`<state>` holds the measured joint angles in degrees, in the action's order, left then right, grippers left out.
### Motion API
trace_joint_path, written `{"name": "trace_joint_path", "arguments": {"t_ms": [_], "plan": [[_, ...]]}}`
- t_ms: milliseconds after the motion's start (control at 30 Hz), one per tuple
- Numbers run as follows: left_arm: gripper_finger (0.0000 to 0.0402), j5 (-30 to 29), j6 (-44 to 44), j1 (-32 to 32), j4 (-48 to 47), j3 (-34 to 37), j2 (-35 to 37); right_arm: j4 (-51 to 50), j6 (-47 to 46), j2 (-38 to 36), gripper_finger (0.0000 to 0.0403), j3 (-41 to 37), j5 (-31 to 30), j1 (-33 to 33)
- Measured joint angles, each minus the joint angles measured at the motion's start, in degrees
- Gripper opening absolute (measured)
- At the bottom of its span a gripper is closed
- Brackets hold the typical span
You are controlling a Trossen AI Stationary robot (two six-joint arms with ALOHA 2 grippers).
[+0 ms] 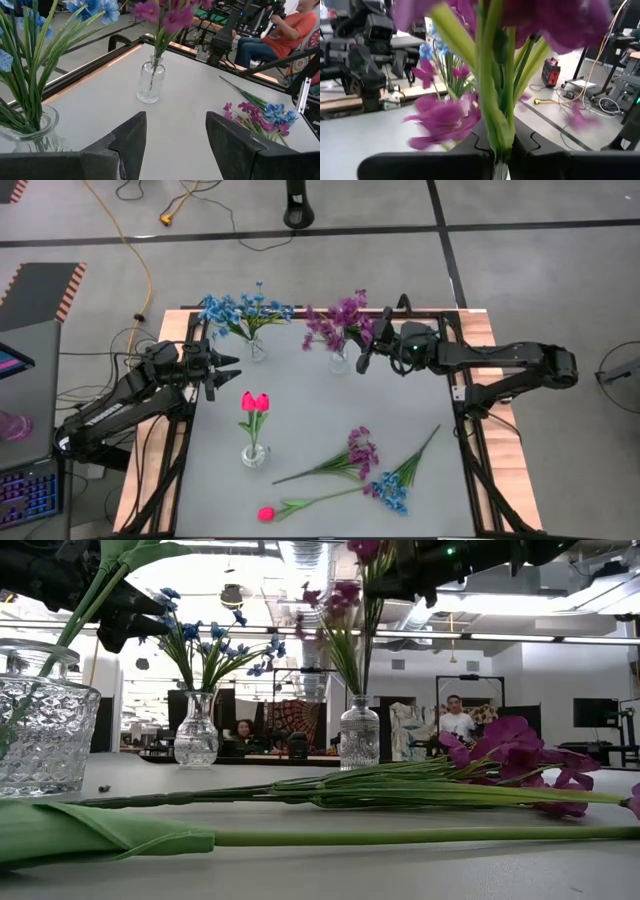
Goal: Sort flowers into vase by color
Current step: Put the right violet flower into the top right transparent vase, then put the violet flower into the top right transparent vase
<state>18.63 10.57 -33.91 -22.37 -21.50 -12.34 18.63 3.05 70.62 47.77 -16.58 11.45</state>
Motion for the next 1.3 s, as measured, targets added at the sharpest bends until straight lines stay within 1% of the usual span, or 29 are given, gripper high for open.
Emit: {"name": "trace_joint_path", "arguments": {"t_ms": [333,467,600,700,767,833,900,1000,1100,1300], "plan": [[0.0192,0.02,0.00,-0.02,0.00,0.00,0.00,-0.73,-0.12,1.87,0.0056,0.02,-0.10,0.34],[0.0192,0.02,0.00,-0.02,0.00,0.00,0.00,-1.90,-2.34,1.86,0.0065,0.02,-1.75,0.38],[0.0192,0.02,0.00,-0.02,0.00,0.00,0.00,-1.98,-3.18,1.85,0.0099,0.02,-1.84,0.38],[0.0192,0.02,0.00,-0.02,0.00,0.00,0.00,-2.39,-3.40,1.85,0.0142,0.02,-1.86,0.38],[0.0192,0.02,0.00,-0.01,0.00,0.00,0.00,-3.54,-5.38,1.83,0.0176,0.11,-1.88,0.38],[0.0192,0.02,-0.02,-0.02,0.00,0.00,0.00,-6.99,-7.92,1.82,0.0208,0.79,-1.88,0.38],[0.0192,0.02,0.00,-0.02,0.00,0.00,0.00,-12.56,-9.19,1.82,0.0236,2.06,-1.89,0.38],[0.0192,0.03,-0.02,-0.02,0.00,0.00,0.00,-21.45,-9.27,1.82,0.0262,4.25,-1.97,0.38],[0.0192,0.04,-0.02,-0.02,0.00,0.00,0.00,-28.89,-9.07,1.82,0.0270,6.63,-1.86,0.25],[0.0192,0.04,-0.01,-0.01,0.00,0.00,0.00,-41.11,-7.17,1.80,0.0271,11.36,-1.71,0.21]]}}
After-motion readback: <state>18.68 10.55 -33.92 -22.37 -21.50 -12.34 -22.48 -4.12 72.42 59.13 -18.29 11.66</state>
